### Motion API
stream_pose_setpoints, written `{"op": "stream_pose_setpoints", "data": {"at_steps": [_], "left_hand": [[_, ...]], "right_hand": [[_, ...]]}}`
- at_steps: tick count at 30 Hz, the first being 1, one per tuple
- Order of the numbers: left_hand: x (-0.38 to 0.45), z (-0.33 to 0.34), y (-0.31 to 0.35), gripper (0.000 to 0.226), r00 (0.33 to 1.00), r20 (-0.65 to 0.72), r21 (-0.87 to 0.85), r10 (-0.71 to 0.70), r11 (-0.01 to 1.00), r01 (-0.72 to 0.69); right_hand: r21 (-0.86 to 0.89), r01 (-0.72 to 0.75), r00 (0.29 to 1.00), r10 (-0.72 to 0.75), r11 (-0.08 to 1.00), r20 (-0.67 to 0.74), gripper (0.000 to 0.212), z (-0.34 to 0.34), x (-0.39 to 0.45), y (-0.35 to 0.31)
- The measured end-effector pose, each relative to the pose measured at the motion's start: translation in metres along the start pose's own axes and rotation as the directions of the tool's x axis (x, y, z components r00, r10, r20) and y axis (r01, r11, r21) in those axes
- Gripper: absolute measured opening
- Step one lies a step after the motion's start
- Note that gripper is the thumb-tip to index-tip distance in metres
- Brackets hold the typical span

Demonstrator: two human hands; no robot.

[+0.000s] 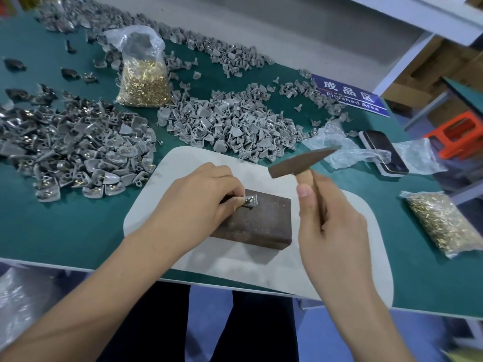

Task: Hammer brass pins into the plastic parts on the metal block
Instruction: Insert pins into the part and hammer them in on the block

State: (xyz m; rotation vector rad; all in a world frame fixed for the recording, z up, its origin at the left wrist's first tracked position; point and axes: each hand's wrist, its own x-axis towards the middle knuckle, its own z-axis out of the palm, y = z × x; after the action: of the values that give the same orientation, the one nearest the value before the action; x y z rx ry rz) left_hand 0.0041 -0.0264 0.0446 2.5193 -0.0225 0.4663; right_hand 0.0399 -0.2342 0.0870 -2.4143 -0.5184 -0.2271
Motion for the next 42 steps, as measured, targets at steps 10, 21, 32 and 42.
{"op": "stream_pose_setpoints", "data": {"at_steps": [10, 21, 32, 42], "left_hand": [[0.000, 0.000, 0.001, 0.006, 1.000, -0.006, 0.006, 0.009, 1.000, -0.009], [-0.002, 0.003, 0.001, 0.005, 0.999, -0.031, 0.006, -0.008, 1.000, 0.008], [-0.003, 0.004, -0.001, 0.008, 0.999, -0.050, 0.081, -0.015, 0.997, 0.019], [-0.003, 0.002, 0.002, 0.007, 0.998, -0.062, 0.091, -0.016, 0.996, 0.022]], "right_hand": [[-0.090, 0.041, 0.998, -0.036, 0.995, 0.057, 0.035, -0.001, 0.000, -0.010], [0.032, 0.066, 0.988, -0.061, 0.997, -0.140, 0.029, -0.009, 0.003, -0.007], [-0.053, -0.016, 1.000, 0.016, 0.998, 0.006, 0.034, -0.001, -0.001, 0.004], [-0.177, 0.063, 0.991, -0.041, 0.982, 0.127, 0.032, 0.001, -0.001, -0.003]]}}
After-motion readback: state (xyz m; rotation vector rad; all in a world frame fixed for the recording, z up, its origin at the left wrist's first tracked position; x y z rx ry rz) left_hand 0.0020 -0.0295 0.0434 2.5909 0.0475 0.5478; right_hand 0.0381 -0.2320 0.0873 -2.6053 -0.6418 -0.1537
